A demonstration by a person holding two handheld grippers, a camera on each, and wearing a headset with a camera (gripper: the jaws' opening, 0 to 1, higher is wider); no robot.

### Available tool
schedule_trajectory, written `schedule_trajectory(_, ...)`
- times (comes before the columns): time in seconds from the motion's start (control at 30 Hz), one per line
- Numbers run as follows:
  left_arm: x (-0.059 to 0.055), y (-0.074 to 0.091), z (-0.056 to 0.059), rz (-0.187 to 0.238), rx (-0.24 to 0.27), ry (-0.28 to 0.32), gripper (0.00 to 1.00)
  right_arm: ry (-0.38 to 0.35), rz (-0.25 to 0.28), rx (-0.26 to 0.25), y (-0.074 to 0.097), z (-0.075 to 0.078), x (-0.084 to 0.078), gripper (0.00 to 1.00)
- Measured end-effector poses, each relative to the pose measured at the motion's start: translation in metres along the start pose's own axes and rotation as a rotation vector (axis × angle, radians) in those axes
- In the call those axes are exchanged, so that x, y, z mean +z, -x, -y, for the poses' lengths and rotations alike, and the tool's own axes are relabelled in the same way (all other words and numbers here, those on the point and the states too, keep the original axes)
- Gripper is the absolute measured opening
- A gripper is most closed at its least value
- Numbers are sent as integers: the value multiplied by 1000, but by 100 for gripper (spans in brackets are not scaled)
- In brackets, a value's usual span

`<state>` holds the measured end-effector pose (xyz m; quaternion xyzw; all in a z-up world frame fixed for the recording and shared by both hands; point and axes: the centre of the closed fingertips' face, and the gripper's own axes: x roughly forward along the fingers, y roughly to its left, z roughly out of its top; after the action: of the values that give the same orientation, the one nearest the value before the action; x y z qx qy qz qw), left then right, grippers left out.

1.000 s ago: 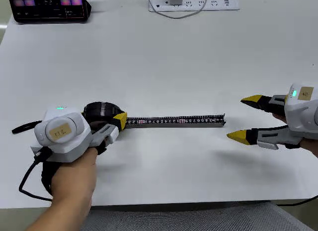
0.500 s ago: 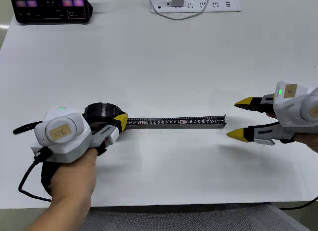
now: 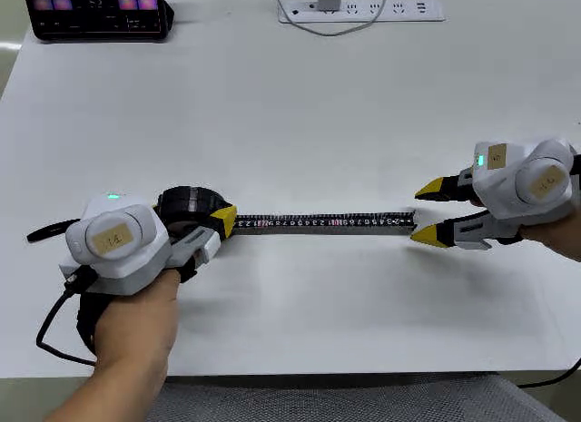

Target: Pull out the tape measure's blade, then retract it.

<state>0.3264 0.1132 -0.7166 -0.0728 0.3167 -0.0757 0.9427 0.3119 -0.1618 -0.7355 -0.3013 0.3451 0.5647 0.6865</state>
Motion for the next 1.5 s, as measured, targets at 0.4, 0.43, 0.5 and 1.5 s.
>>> schedule_trajectory(0.4, 0, 0, -1, -1, 0, 1, 58, 63, -56, 38, -9, 0, -4, 21)
schedule_trajectory(0.43, 0, 0, -1, -1, 0, 1, 58, 69, -59, 42, -9, 0, -4, 20)
schedule_trajectory(0.5, 0, 0, 0, -1, 0, 2, 58, 75, -64, 49, -11, 0, -4, 19)
schedule_trajectory(1.5, 0, -2, -1, -7, 40, 27, 60, 109, -105, 79, -17, -3, -4, 12)
